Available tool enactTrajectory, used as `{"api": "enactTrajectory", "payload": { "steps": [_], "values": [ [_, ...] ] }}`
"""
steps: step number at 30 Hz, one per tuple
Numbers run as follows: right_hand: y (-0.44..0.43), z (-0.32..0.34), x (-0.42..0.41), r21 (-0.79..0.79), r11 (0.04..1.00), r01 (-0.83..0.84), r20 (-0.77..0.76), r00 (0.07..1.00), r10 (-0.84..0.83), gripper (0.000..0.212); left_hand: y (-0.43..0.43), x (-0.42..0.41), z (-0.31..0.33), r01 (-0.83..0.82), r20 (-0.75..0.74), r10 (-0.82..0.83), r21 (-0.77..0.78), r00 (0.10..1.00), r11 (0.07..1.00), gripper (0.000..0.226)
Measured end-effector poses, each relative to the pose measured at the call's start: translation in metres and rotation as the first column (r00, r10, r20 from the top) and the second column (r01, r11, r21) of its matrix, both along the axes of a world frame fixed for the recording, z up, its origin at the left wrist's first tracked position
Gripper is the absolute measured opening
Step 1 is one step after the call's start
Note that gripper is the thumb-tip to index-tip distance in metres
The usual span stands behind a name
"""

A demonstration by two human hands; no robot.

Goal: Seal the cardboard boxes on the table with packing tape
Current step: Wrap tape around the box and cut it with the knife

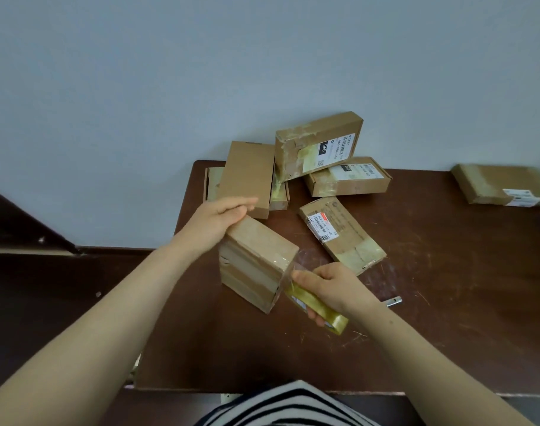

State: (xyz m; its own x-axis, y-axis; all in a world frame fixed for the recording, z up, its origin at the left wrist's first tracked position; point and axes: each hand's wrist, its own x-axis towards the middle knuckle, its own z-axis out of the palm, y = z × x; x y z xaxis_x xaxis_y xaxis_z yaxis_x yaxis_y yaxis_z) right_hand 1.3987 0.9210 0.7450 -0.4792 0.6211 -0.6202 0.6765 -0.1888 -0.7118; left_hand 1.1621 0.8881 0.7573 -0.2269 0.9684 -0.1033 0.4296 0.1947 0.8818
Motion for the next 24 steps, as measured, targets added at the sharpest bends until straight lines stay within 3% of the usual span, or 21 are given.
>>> {"api": "enactTrajectory", "payload": {
  "steps": [1,3,4,5,6,7,9,11,13,15,18,21,24],
  "values": [
    [0.000,-0.001,-0.002,-0.006,1.000,-0.009,-0.005,1.000,0.009,0.040,0.003,0.004,0.004,0.063,-0.285,-0.060,0.004,0.957,0.998,0.039],
    [-0.001,-0.004,-0.006,-0.034,0.999,-0.041,-0.022,0.999,0.041,0.038,0.007,0.031,0.013,0.095,-0.673,-0.076,-0.009,0.736,0.995,0.042],
    [-0.003,-0.006,-0.008,-0.051,0.997,-0.054,-0.029,0.998,0.053,0.037,0.008,0.049,0.013,0.104,-0.768,-0.139,-0.095,0.625,0.990,0.045],
    [-0.005,-0.008,-0.010,-0.066,0.996,-0.058,-0.035,0.998,0.056,0.036,0.007,0.065,0.013,0.121,-0.813,-0.228,-0.193,0.536,0.974,0.064],
    [-0.006,-0.009,-0.010,-0.076,0.996,-0.056,-0.042,0.998,0.053,0.037,0.008,0.075,0.011,0.155,-0.827,-0.320,-0.280,0.463,0.948,0.084],
    [-0.006,-0.010,-0.011,-0.078,0.996,-0.043,-0.053,0.998,0.039,0.038,0.009,0.078,0.012,0.168,-0.832,-0.361,-0.319,0.422,0.933,0.089],
    [-0.003,-0.010,-0.010,-0.070,0.998,-0.009,-0.064,0.998,0.005,0.038,0.014,0.070,0.015,0.229,-0.795,-0.309,-0.218,0.523,0.949,0.077],
    [0.001,-0.008,-0.008,-0.051,0.999,-0.005,-0.064,0.998,0.002,0.036,0.004,0.069,0.014,0.330,-0.729,-0.179,0.068,0.661,0.942,0.065],
    [0.004,-0.007,-0.008,-0.051,0.999,-0.010,-0.071,0.997,0.007,0.031,-0.011,0.074,0.002,0.384,-0.793,-0.095,0.183,0.602,0.905,0.053],
    [0.004,-0.007,-0.010,-0.066,0.998,-0.008,-0.079,0.997,0.002,0.030,-0.020,0.075,-0.007,0.396,-0.873,-0.089,0.124,0.479,0.910,0.042],
    [0.004,-0.001,-0.012,-0.107,0.994,-0.007,-0.105,0.994,-0.004,0.036,-0.012,0.075,-0.005,0.427,-0.861,-0.040,0.211,0.507,0.879,0.028],
    [0.008,0.023,-0.001,-0.113,0.993,-0.044,-0.188,0.982,0.022,0.040,-0.007,0.070,0.007,0.420,-0.756,-0.085,0.264,0.650,0.868,0.026],
    [0.015,0.054,0.012,-0.115,0.991,-0.071,-0.445,0.895,0.012,0.037,-0.007,0.045,0.010,0.198,-0.430,-0.054,0.299,0.901,0.934,0.024]
  ]
}}
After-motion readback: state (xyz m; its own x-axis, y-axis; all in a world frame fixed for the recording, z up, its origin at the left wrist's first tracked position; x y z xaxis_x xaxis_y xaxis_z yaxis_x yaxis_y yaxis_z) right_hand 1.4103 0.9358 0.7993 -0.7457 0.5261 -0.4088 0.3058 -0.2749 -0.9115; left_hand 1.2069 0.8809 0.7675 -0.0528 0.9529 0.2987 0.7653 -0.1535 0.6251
